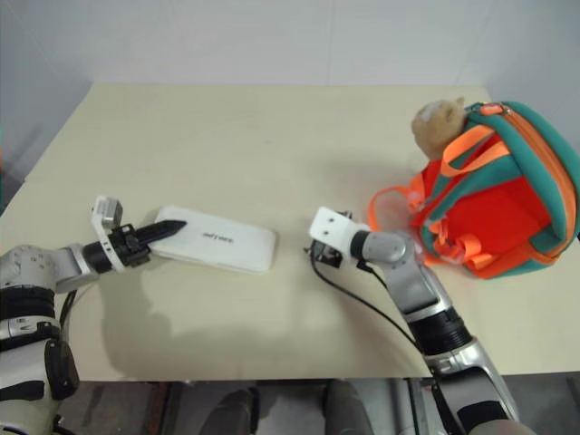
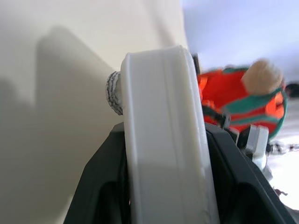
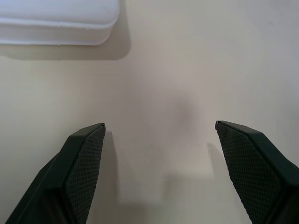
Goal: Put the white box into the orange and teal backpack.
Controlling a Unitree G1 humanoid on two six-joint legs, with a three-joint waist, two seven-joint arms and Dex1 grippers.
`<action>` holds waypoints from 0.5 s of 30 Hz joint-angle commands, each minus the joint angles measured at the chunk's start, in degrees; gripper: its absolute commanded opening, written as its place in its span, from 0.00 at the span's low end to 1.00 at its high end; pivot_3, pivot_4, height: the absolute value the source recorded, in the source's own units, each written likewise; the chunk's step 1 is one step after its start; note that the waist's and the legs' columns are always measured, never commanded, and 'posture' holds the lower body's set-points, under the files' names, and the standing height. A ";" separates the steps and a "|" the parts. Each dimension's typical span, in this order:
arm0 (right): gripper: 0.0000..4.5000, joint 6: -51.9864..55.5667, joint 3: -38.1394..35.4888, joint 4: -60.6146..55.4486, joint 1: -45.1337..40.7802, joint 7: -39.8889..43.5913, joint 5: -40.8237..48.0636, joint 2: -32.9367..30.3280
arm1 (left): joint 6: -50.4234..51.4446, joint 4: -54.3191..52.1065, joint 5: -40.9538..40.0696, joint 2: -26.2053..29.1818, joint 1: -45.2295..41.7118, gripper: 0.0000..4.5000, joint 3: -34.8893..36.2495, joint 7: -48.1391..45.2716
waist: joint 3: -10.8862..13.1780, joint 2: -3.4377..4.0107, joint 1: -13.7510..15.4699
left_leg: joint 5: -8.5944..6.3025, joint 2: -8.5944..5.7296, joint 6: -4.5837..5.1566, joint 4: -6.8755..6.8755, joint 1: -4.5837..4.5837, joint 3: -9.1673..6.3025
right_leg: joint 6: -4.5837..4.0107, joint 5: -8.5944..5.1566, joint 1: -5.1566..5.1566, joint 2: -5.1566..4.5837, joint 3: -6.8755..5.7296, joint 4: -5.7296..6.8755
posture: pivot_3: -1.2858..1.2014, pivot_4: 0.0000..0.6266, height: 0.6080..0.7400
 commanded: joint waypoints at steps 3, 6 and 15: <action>1.00 0.71 -1.55 -3.57 1.31 -0.93 0.77 -1.18 | 2.12 -8.31 -1.96 -0.28 3.92 0.42 -0.75 1.75 | 0.01 -0.01 0.02 | -0.01 0.00 -0.05 0.00 -0.02 0.04 | 0.00 0.00 -0.01 -0.01 0.00 0.00 | 0.52 0.24 1.00; 1.00 1.09 -1.55 -4.06 1.67 -0.99 0.83 -1.45 | 0.45 -11.92 0.42 2.55 7.10 0.42 -7.65 -1.26 | 0.01 -0.01 0.01 | -0.02 0.00 -0.12 0.00 -0.04 0.10 | 0.00 0.00 -0.01 -0.02 0.00 -0.03 | 0.52 0.24 1.00; 1.00 1.18 -1.50 -4.53 2.35 -0.87 1.24 -2.13 | -5.02 -15.07 2.86 10.76 6.59 0.42 -20.37 -11.07 | 0.01 -0.01 0.17 | -0.06 0.00 -0.10 0.05 -0.02 0.14 | -0.02 -0.01 0.02 -0.02 0.00 -0.29 | 0.52 0.24 1.00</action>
